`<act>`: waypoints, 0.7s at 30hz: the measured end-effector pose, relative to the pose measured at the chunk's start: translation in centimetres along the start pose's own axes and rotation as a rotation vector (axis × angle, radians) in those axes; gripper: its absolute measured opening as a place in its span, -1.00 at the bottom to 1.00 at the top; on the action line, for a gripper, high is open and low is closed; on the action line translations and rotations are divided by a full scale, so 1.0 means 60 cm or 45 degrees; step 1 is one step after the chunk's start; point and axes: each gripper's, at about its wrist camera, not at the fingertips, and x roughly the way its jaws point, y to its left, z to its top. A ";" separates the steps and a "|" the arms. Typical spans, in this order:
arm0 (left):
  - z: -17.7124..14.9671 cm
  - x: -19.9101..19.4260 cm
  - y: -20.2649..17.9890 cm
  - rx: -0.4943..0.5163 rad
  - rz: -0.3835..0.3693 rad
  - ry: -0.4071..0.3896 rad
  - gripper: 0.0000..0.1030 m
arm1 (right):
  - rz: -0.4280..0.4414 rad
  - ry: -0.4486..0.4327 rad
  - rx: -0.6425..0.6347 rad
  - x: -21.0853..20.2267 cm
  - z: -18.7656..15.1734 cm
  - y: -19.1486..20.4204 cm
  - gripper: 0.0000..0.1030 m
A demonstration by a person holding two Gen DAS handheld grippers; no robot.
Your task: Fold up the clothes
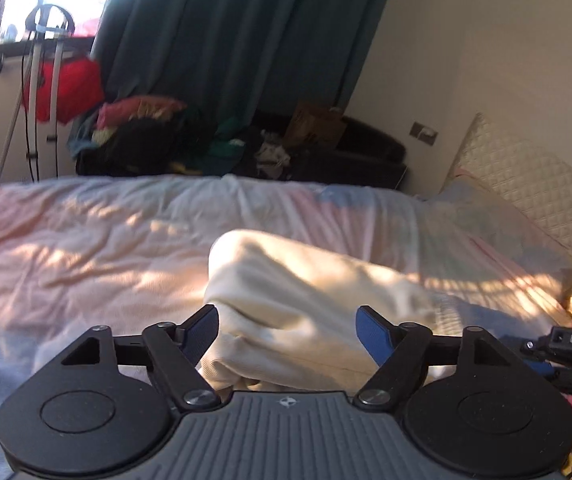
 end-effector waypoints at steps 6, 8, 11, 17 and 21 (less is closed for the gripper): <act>0.035 -0.139 -0.071 0.099 -0.001 -0.090 1.00 | 0.128 -0.087 -0.148 -0.113 0.021 0.064 1.00; 0.044 -0.184 -0.094 0.140 0.003 -0.126 0.99 | 0.136 -0.145 -0.211 -0.156 0.021 0.090 1.00; 0.045 -0.242 -0.121 0.189 0.007 -0.173 0.99 | 0.132 -0.221 -0.301 -0.217 0.014 0.122 1.00; 0.016 -0.336 -0.148 0.218 0.018 -0.262 0.99 | 0.132 -0.341 -0.447 -0.300 -0.023 0.152 1.00; -0.013 -0.381 -0.147 0.221 0.046 -0.302 0.99 | 0.160 -0.386 -0.479 -0.333 -0.054 0.155 1.00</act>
